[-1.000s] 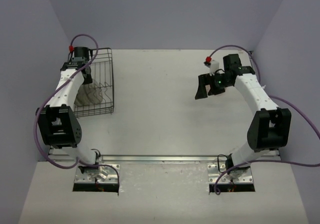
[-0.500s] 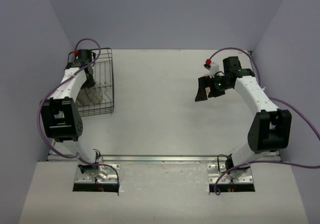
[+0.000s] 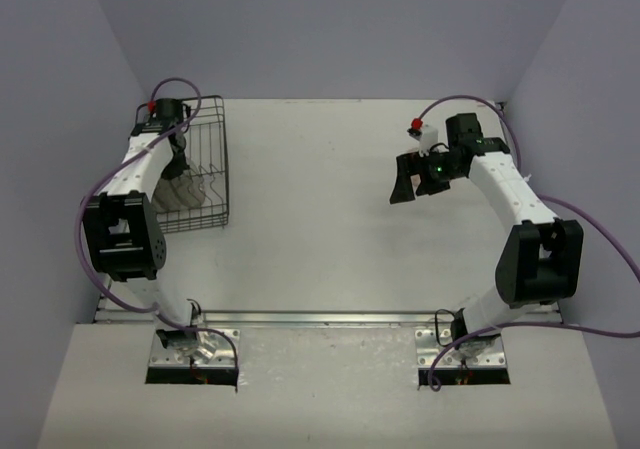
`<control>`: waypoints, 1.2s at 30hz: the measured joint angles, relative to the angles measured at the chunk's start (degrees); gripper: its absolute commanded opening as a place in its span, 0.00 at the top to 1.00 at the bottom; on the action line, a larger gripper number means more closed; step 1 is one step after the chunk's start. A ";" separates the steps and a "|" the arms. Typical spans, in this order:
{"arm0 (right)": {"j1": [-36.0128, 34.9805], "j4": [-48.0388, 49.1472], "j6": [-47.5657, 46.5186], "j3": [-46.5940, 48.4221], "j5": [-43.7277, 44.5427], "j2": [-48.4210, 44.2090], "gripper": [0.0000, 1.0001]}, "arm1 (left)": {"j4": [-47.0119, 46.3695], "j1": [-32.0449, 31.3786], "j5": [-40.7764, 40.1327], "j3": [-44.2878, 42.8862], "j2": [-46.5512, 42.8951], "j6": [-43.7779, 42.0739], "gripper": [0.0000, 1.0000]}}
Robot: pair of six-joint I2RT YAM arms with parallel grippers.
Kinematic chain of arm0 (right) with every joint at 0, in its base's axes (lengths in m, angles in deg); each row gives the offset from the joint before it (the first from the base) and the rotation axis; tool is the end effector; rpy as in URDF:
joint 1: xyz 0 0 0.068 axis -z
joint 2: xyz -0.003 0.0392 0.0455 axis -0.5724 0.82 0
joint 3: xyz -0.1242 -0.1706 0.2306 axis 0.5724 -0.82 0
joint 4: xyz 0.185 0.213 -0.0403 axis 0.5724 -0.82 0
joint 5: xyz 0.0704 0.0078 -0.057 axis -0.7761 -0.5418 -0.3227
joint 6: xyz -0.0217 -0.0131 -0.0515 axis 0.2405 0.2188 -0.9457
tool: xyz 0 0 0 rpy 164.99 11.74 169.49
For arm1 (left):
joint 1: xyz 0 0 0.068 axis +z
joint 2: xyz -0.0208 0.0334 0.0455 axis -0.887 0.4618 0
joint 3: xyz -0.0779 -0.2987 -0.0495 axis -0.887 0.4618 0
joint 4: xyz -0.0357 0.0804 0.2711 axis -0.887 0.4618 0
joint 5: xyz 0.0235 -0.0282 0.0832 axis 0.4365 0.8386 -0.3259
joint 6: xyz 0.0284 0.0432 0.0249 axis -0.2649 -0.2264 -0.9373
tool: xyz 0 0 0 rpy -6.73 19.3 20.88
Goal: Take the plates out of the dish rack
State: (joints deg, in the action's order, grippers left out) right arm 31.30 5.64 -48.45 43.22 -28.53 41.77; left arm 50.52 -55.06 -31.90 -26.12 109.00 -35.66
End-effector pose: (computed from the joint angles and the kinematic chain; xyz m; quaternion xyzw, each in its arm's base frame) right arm 0.3449 0.0426 0.2871 -0.1235 0.9330 0.2587 0.2174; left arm 0.3929 0.0682 0.2949 -0.1411 0.9400 0.2131 0.2259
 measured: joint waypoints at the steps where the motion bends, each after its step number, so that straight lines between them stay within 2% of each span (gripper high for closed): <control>1: 0.00 -0.01 0.00 0.00 -0.16 0.00 0.04 | 0.44 0.00 -0.11 -0.29 -0.06 -0.16 1.00; 12: 0.00 -0.20 1.05 0.63 -2.19 -1.14 0.06 | 4.13 -0.44 -4.30 -3.41 -7.93 -3.91 1.00; 17: 0.00 0.19 2.10 1.22 -3.22 -2.43 0.11 | 4.47 -1.69 -4.77 -7.46 -11.77 -6.78 1.00; 21: -0.02 4.38 5.27 0.65 -4.22 -5.95 0.18 | 5.37 -1.92 4.98 -10.05 -15.28 -7.48 1.00; 28: -1.30 13.48 12.50 0.17 -6.78 -12.73 0.40 | 5.72 -3.63 35.93 -10.02 -22.83 -7.62 1.00; 30: -2.45 15.03 14.44 0.51 -7.10 -13.13 0.45 | 5.71 -6.61 41.33 -9.91 -23.07 -7.69 1.00; 36: -11.28 15.45 16.93 5.48 -4.77 -11.02 0.47 | 6.31 -18.29 49.46 -6.63 -21.22 -7.83 1.00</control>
State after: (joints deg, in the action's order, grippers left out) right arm 20.02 21.08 -31.53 48.70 -33.31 30.75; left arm 56.84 -73.35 17.56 -32.75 87.78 -43.49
